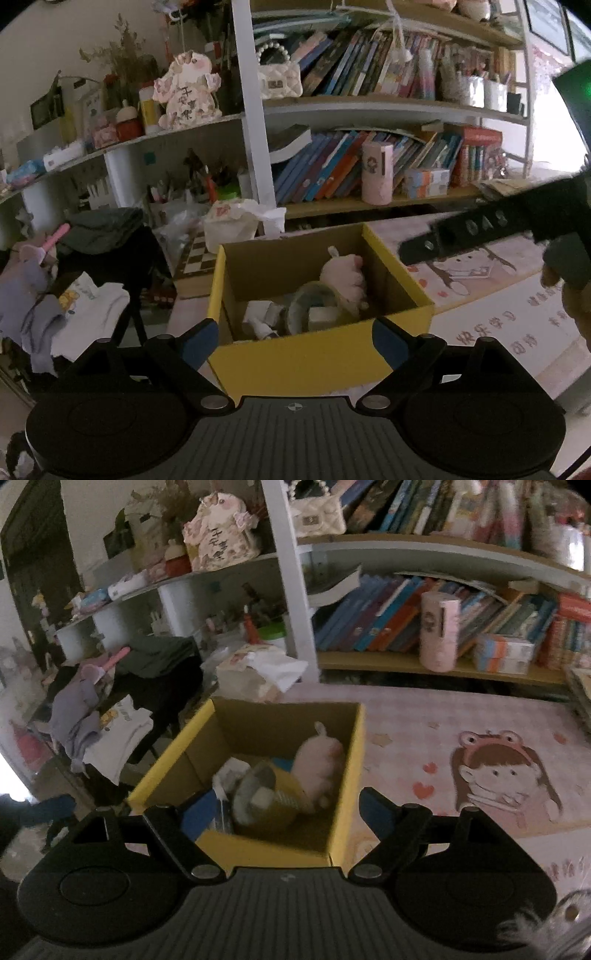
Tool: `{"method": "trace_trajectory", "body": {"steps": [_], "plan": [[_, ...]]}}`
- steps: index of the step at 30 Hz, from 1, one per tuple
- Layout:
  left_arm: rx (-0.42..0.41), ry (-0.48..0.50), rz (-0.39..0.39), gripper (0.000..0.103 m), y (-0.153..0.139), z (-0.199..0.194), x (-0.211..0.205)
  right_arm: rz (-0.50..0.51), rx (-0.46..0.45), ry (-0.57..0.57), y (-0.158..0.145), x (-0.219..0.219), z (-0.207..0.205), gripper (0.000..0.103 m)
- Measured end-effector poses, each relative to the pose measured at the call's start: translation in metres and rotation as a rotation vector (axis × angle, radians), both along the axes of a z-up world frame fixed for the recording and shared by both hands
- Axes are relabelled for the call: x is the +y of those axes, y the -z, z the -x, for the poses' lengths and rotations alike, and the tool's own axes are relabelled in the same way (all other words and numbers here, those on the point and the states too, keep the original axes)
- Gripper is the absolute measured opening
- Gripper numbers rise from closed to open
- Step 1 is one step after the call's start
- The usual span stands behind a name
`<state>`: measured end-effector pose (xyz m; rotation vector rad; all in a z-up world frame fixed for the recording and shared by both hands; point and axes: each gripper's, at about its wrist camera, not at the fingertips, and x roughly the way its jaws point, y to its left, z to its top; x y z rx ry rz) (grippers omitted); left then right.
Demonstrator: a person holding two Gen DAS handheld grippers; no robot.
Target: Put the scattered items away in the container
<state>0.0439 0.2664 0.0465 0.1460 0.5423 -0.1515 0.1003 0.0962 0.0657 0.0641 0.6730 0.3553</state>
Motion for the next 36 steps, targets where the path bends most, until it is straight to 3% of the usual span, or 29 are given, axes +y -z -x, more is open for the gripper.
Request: {"method": "trace_trajectory", "body": {"steps": [11,15,21,36], "plan": [[0.003,-0.002,0.072,0.093,0.002,0.052,0.018,0.125,-0.069,0.041,0.016,0.001,0.097,0.084],[0.014,-0.004,0.063,0.094,0.010,0.063,0.016,0.155,-0.082,0.075,0.024,0.005,0.121,0.085],[0.067,0.007,0.090,0.094,0.023,0.077,0.013,0.179,-0.037,0.120,0.039,0.008,0.142,0.087],[0.184,0.085,0.040,0.094,0.046,0.089,-0.006,0.209,0.066,0.171,0.060,0.009,0.160,0.097]]}}
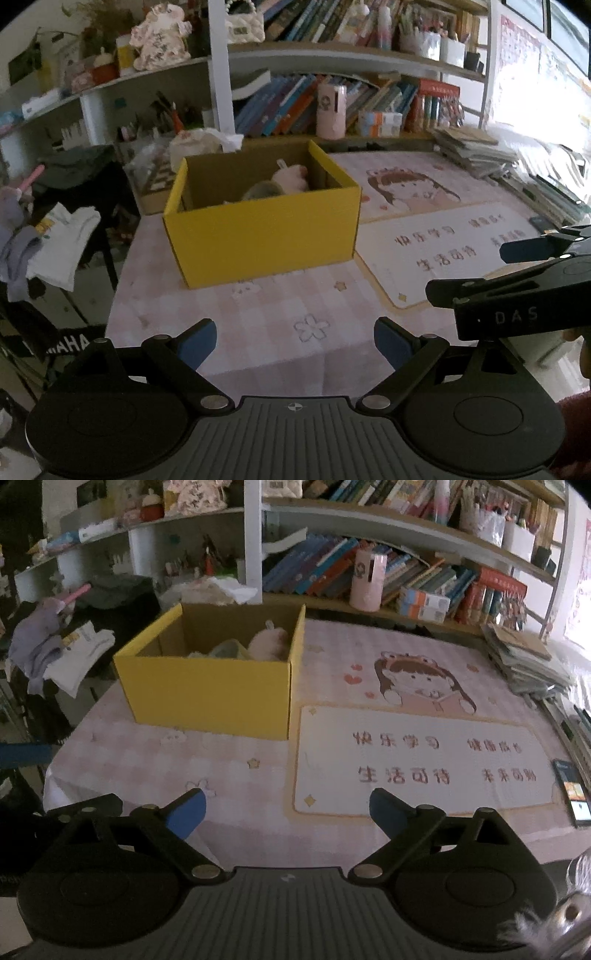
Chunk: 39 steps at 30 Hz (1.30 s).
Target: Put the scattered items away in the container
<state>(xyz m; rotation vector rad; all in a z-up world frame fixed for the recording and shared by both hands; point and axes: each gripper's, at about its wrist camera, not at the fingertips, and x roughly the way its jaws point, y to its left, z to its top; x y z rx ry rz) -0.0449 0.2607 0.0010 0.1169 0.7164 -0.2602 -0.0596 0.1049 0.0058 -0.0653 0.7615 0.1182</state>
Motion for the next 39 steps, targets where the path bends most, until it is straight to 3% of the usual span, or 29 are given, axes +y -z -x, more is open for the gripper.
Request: {"method": "trace_trajectory", "body": {"steps": [8,39], "plan": [[0.062,-0.021,0.034,0.094,0.008,-0.002,0.000,-0.001,0.039,0.023,0.007,-0.008,0.003,0.100],[0.088,-0.011,0.030,0.099,0.009,-0.001,-0.016,0.006,0.069,0.023,0.009,-0.016,0.004,0.100]]}}
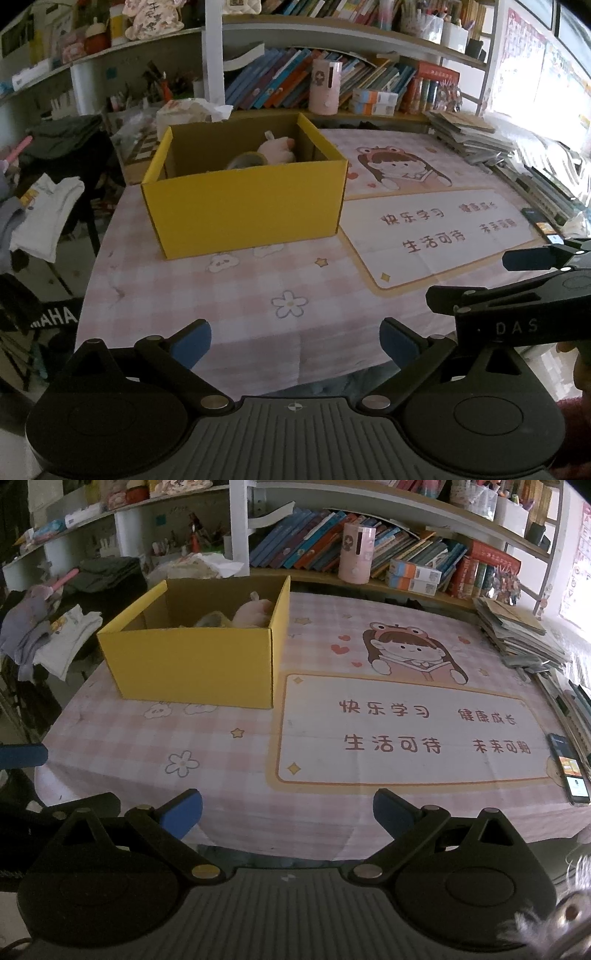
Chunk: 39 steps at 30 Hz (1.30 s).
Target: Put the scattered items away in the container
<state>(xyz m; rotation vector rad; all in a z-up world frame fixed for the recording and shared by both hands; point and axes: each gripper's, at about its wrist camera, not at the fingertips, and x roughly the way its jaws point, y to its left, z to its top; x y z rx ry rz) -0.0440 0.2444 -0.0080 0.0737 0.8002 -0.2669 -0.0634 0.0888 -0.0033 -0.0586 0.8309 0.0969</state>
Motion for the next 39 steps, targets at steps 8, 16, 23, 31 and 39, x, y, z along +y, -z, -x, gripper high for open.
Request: {"method": "trace_trajectory", "body": {"steps": [8,16,23,31,39], "plan": [[0.009,-0.007,0.003,0.099,0.001,-0.003,0.003,0.004,0.002,0.001,0.000,0.003,-0.002,0.100],[0.009,0.011,0.006,0.099,0.002,-0.005,-0.001,0.013,-0.009,0.031,-0.001,0.002,-0.002,0.100],[0.016,0.039,0.010,0.099,0.003,-0.008,-0.007,0.016,-0.004,0.056,0.000,-0.004,-0.002,0.100],[0.023,0.050,0.008,0.099,0.003,-0.011,-0.010,0.018,0.000,0.069,0.000,-0.008,-0.003,0.100],[0.053,0.040,0.010,0.099,0.008,-0.018,-0.009,0.014,0.023,0.071,0.004,-0.010,-0.010,0.100]]}}
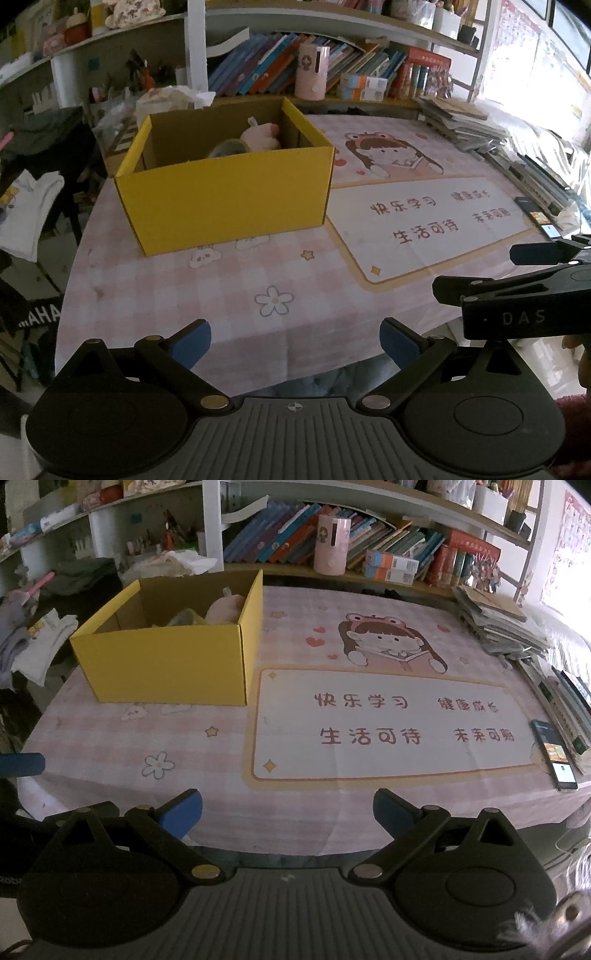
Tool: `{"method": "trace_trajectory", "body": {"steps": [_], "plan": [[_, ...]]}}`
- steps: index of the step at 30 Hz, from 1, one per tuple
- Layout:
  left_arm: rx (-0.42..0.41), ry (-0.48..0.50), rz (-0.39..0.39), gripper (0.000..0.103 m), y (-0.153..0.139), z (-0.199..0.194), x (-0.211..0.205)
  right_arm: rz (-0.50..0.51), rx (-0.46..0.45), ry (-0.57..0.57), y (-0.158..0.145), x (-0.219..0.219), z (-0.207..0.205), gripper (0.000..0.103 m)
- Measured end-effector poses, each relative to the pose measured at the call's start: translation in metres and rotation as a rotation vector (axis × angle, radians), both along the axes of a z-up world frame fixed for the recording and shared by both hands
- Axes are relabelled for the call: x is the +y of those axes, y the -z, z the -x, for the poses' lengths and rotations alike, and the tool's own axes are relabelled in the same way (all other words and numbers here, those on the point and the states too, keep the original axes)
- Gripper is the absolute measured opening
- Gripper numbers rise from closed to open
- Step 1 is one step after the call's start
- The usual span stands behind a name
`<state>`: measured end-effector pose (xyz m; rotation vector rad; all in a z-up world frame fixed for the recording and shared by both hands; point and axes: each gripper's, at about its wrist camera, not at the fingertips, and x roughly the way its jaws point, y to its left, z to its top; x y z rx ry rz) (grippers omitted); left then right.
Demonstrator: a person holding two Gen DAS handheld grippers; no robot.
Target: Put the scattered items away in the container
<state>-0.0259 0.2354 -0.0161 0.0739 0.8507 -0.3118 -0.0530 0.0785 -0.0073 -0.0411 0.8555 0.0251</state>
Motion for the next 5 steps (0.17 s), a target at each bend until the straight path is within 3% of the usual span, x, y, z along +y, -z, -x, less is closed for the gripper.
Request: {"method": "trace_trajectory", "body": {"steps": [5], "plan": [[0.001,0.003,-0.002,0.099,0.0021,-0.0034,-0.0010,-0.002,0.017,-0.001,0.0042,-0.0024,-0.0067,0.100]]}}
